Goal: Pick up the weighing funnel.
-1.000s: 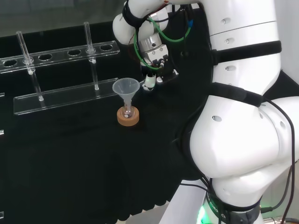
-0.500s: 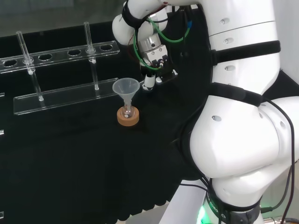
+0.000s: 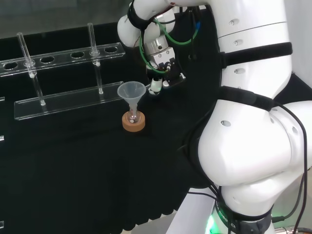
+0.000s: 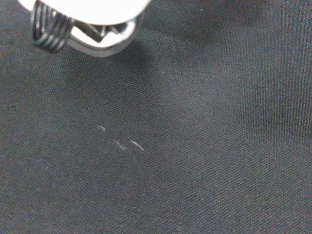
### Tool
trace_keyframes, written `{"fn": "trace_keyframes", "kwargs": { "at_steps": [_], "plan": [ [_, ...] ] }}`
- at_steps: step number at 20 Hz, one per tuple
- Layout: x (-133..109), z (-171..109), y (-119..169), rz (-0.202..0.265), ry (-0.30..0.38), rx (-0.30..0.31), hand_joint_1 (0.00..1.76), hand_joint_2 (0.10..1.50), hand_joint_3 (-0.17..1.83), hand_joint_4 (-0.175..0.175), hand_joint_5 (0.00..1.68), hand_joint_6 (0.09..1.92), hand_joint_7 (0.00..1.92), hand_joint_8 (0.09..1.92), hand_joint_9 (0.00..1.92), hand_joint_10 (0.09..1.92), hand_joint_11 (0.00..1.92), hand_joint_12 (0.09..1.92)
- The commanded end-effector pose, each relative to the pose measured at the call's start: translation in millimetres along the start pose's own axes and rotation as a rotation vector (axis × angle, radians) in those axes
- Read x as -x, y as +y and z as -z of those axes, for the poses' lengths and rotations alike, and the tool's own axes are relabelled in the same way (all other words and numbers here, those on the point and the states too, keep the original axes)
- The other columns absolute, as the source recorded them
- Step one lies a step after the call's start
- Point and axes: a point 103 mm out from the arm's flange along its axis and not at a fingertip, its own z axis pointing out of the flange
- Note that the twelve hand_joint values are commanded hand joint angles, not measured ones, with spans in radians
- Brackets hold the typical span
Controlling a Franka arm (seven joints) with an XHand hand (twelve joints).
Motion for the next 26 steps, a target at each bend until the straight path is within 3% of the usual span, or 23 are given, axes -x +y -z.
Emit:
{"fn": "trace_keyframes", "kwargs": {
  "at_steps": [1,5,12,23,24,26],
  "plan": [
    [0.7,-0.9,0.5,0.002,0.006,0.000,1.00,0.59,0.64,0.011,0.70,0.68,0.51,0.67,0.85,0.45,0.71,1.16],
    [1.1,-0.4,0.9,0.004,0.007,0.005,1.00,0.59,0.64,0.011,0.70,0.69,0.51,0.67,0.85,0.44,0.72,1.16],
    [-0.7,-0.5,2.9,0.002,0.006,0.003,1.00,0.60,0.64,0.048,0.89,0.70,0.52,0.67,0.86,0.44,0.72,1.15],
    [-1.9,-0.9,4.0,-0.004,-0.002,0.000,1.00,0.60,0.64,0.050,0.93,0.68,0.53,0.67,0.87,0.43,0.73,1.15],
    [-1.9,-0.6,3.8,-0.007,-0.006,0.005,1.00,0.60,0.64,0.060,0.96,0.67,0.53,0.67,0.87,0.43,0.73,1.15],
    [-0.9,1.6,2.1,-0.017,-0.016,0.033,1.07,0.72,0.51,0.136,1.14,0.65,0.56,0.68,0.90,0.43,0.74,1.14]
  ]
}}
